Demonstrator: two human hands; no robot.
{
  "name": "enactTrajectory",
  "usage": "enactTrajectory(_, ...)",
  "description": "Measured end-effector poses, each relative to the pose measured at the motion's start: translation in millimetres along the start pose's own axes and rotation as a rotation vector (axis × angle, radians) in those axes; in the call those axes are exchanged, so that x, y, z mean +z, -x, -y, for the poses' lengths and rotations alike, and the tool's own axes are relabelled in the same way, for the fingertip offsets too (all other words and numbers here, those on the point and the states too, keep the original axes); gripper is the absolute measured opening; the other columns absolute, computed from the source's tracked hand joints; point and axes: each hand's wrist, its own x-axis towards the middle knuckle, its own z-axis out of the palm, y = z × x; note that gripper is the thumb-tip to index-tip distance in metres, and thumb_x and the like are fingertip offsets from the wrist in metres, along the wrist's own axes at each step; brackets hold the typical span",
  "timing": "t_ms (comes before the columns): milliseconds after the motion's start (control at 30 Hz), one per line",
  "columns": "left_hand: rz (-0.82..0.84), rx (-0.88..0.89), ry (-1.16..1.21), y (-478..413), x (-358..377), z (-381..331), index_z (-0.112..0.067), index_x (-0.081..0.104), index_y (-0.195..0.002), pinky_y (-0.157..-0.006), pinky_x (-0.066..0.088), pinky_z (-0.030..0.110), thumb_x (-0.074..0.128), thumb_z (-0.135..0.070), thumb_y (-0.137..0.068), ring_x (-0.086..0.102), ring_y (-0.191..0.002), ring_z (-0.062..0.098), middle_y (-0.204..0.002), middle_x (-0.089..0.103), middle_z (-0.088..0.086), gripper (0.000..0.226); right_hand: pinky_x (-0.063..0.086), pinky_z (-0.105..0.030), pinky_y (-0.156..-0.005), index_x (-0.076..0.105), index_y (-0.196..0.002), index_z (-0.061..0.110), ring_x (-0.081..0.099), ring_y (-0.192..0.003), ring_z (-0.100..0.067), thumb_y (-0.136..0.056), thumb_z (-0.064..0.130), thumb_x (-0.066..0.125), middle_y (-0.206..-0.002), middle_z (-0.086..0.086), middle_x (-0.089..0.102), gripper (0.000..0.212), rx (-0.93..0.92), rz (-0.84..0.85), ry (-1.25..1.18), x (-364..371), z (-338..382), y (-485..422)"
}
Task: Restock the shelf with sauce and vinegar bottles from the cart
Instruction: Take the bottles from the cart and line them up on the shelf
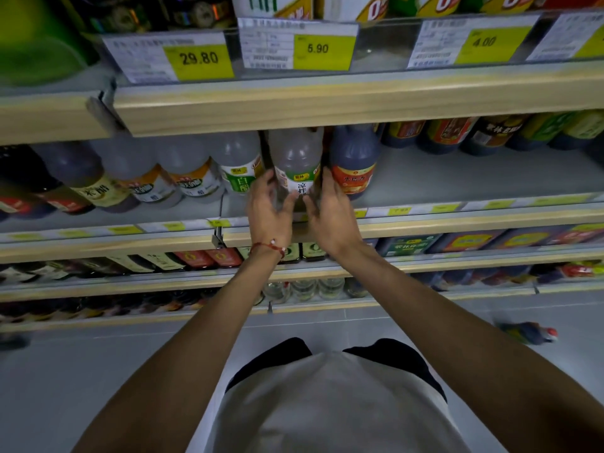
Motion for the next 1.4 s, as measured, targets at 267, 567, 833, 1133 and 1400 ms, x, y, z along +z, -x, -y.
enactTrajectory(267,-0.043,-0.016,0.139,-16.9,-2.7,9.9,-0.005,0.068,-0.129,-0.103,0.055,0.040,0.074,-0.007,-0.087,0.070,-0.111,0.009,-0.119,0.073,0.000,0.042,0.056,-0.044,-0.084,0.053,-0.135,0.005,0.068,-0.106,-0.036,-0.092,0.019,0.075,-0.117,-0.015,0.072,0.051,0.060,-0.112,-0.029,16.5,1.6,-20.1)
enactTrajectory(567,-0.055,0.132,-0.148,-27.3,-13.3,21.3,-0.016,0.072,-0.127,-0.096,0.057,0.031,0.071,-0.028,-0.090,0.071,-0.105,0.010,-0.116,0.076,0.003,0.038,0.061,-0.044,-0.077,0.057,-0.123,0.018,0.074,-0.092,-0.022,-0.083,0.046,0.084,-0.102,-0.001,0.077,0.056,0.088,-0.171,-0.094,29.2,3.7,-27.9)
enactTrajectory(833,0.028,0.094,-0.186,-23.5,-15.3,16.6,-0.020,0.065,-0.135,-0.095,0.058,0.035,0.062,-0.037,-0.089,0.072,-0.106,0.011,-0.115,0.076,0.000,0.049,0.062,-0.044,-0.085,0.056,-0.129,0.018,0.073,-0.100,-0.018,-0.082,0.044,0.085,-0.110,0.002,0.076,0.061,0.079,-0.128,-0.096,23.9,-0.9,-26.5)
enactTrajectory(1133,-0.041,0.080,-0.177,7.9,-13.6,-6.5,-0.016,0.058,-0.141,-0.103,0.052,0.030,0.056,-0.012,-0.084,0.064,-0.121,0.020,-0.133,0.067,0.004,0.058,0.049,-0.030,-0.101,0.067,-0.129,0.012,0.064,-0.115,-0.025,-0.092,0.014,0.069,-0.127,-0.008,0.068,0.037,-0.068,0.002,0.027,-20.4,-11.2,0.8)
enactTrajectory(1400,0.094,0.030,-0.055,38.7,42.2,-33.6,-0.012,0.057,-0.140,-0.106,0.052,0.039,0.067,-0.008,-0.089,0.062,-0.119,0.012,-0.134,0.065,0.005,0.052,0.045,-0.028,-0.091,0.061,-0.117,0.006,0.060,-0.110,-0.024,-0.084,0.021,0.073,-0.118,-0.009,0.062,0.038,0.052,-0.189,-0.018,-71.5,-45.1,14.1)
